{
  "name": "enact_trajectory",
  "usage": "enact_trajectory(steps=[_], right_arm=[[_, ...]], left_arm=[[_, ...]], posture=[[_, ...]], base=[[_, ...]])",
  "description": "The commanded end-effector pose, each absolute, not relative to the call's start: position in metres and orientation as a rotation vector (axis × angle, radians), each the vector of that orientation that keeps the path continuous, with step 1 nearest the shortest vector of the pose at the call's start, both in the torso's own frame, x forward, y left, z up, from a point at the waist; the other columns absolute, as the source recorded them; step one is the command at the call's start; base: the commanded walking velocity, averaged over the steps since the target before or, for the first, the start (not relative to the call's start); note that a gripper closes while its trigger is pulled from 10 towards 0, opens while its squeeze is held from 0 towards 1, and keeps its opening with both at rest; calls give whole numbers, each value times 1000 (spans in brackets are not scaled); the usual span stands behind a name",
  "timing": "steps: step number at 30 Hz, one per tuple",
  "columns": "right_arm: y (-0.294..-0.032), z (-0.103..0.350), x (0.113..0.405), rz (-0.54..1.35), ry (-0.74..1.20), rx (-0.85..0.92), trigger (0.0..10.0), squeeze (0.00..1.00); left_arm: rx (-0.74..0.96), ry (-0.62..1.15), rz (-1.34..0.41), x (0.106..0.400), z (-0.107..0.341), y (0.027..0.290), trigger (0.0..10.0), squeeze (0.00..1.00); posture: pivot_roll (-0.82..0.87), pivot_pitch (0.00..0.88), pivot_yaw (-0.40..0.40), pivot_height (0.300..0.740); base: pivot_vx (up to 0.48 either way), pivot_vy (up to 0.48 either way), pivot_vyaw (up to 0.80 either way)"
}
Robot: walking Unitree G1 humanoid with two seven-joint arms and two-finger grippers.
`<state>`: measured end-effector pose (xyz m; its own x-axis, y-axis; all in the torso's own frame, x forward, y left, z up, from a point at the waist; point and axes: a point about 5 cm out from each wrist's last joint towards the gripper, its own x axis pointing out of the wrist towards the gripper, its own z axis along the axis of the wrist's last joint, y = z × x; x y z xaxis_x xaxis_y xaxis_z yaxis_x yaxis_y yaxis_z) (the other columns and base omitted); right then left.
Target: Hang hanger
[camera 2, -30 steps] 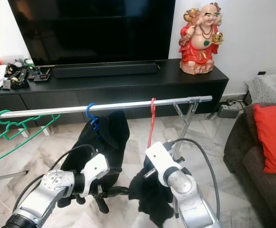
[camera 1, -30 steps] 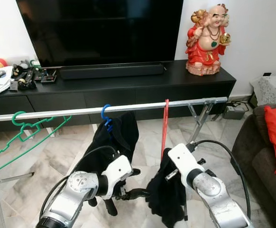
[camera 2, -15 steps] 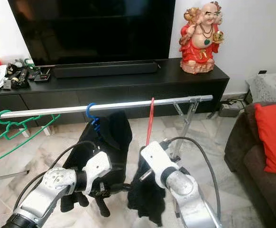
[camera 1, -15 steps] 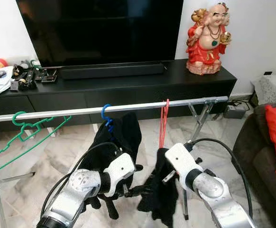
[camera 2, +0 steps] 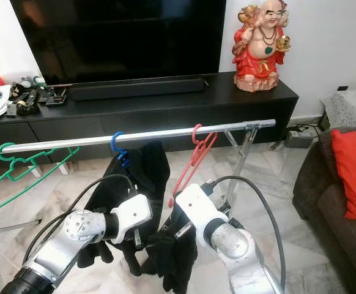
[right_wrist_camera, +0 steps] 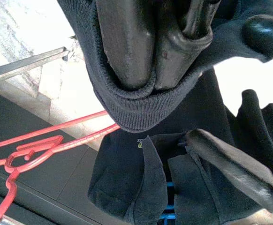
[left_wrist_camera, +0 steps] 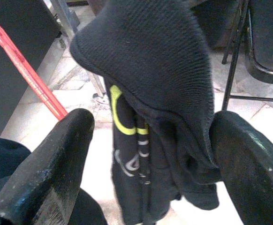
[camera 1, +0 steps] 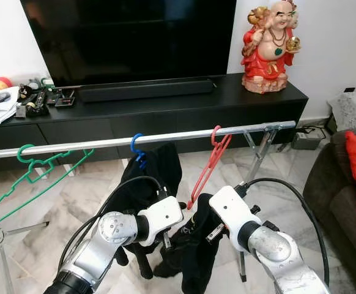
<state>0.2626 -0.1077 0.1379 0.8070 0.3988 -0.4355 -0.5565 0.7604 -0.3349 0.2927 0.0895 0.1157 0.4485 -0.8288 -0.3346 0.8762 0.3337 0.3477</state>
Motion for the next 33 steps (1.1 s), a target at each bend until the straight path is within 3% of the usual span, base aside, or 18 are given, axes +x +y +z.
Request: enact_trajectory(steps=[1, 14, 24, 33], right_arm=[[-102, 148, 259, 541, 310, -459, 10000, 0], [-95, 150, 253, 555, 324, -435, 10000, 0], [-97, 148, 255, 523, 330, -433, 10000, 0], [-97, 147, 256, 508, 334, -429, 10000, 0]], left_arm=[[539, 110, -1096, 296, 118, 91, 10000, 0], [397, 115, -969, 306, 120, 82, 10000, 0], [252, 125, -1053, 297, 128, 74, 10000, 0], [322, 142, -1057, 296, 127, 76, 10000, 0]], posture=[[9, 43, 86, 740], [3, 29, 79, 740], [1, 32, 74, 740], [7, 36, 74, 740]], base=[[0, 0, 0], [0, 0, 0], [0, 0, 0], [0, 0, 0]])
